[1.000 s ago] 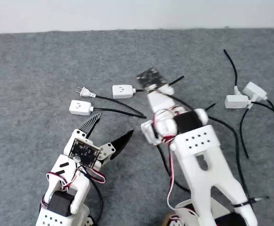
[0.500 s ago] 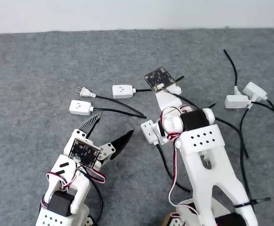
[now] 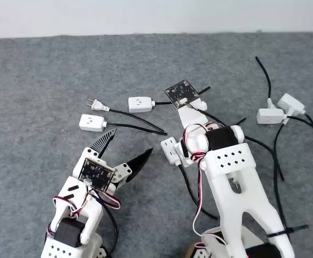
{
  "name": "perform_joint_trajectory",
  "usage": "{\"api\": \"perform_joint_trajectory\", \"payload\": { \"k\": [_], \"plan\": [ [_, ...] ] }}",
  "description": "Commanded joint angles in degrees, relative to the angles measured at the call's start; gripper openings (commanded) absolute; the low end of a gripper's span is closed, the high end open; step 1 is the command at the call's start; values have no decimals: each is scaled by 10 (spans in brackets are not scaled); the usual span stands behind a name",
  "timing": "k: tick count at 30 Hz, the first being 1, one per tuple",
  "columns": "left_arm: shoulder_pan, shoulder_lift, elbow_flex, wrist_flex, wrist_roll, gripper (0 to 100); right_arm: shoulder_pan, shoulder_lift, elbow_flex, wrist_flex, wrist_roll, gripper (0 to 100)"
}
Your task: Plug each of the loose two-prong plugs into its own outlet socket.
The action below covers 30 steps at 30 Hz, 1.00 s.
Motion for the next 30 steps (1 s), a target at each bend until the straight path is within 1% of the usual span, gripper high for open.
{"api": "perform_joint_trajectory", "payload": {
  "k": [1, 8, 14, 24, 30],
  "plan": [
    [2, -2, -16, -10, 3, 349, -17, 1, 7, -14, 5, 8],
    [2, -2, -16, -10, 3, 349, -23, 1, 40, -46, 4, 8],
    [2, -2, -16, -10, 3, 349, -22, 1, 39, -46, 4, 8],
    [2, -2, -16, -10, 3, 349, -6, -5, 26, -36, 9, 8],
    [2, -2, -16, -10, 2, 349, -5, -5, -4, -4, 9, 8]
  ]
}}
